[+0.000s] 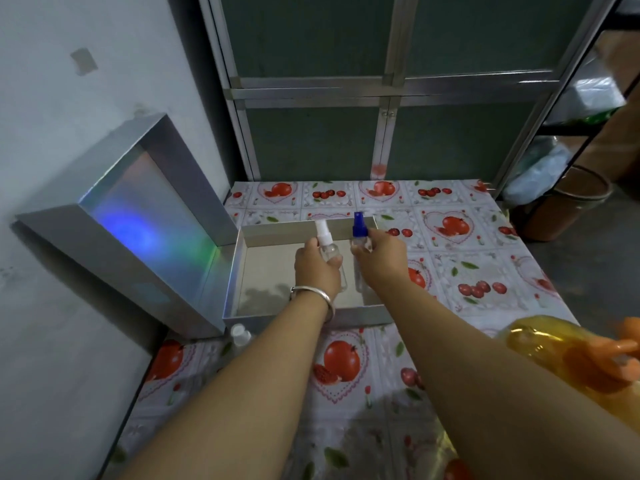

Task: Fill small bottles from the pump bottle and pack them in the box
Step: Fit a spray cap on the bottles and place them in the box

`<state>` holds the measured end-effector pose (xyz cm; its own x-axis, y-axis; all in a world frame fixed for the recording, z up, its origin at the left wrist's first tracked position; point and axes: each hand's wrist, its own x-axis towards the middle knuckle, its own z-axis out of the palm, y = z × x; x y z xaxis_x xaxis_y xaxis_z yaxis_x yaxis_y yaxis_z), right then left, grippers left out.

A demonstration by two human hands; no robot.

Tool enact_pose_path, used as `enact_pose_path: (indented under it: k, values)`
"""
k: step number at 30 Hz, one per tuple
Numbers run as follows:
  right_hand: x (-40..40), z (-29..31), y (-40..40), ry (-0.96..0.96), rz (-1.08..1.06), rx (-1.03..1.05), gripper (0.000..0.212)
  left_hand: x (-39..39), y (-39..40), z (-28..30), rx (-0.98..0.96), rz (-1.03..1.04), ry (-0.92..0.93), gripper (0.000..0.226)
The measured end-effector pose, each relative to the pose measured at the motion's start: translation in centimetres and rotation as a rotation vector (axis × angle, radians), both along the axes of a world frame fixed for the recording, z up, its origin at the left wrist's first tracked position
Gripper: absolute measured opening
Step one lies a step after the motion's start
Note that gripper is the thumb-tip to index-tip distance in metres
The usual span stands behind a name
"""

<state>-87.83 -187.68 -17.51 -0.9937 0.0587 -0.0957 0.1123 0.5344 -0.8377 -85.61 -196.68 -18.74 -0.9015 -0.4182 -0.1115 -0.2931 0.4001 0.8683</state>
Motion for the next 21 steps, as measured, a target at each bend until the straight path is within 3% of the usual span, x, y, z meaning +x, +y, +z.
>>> enact_pose_path:
  k: [10,21]
  values:
    - [-2.4,-5.6,0.3,-0.209,0.021,0.399,0.028,-3.3,1.1,-5.7,-0.084,-0.131,-0.328,0.035]
    - [-2.4,-6.3,0.1,-0.282,0.130,0.536,0.025,-3.9,1.1,-6.1,-0.205,-0.193,-0.438,0.034]
